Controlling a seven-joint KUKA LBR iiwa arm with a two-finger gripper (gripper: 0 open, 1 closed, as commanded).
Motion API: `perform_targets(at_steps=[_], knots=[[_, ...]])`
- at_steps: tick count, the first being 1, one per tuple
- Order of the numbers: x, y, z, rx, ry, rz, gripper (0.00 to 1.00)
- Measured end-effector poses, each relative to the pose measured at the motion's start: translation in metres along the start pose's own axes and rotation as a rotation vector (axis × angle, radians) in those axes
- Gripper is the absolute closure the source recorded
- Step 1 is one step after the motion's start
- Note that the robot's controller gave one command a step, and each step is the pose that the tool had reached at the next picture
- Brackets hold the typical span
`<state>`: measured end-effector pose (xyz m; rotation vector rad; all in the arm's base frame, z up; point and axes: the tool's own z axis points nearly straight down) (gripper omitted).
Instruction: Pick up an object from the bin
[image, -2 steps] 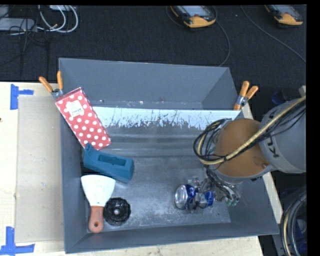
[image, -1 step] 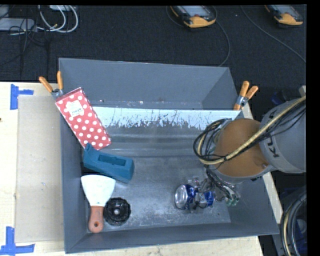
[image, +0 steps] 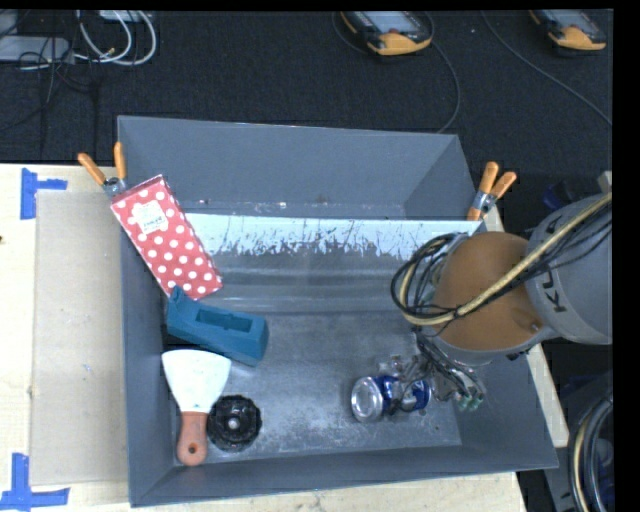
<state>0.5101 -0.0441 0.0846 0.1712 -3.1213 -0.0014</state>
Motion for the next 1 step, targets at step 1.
perform_targets(at_steps=[1], knots=[[0.0010, 0.0009, -0.0296, -0.001, 0.002, 0.000, 1.00]])
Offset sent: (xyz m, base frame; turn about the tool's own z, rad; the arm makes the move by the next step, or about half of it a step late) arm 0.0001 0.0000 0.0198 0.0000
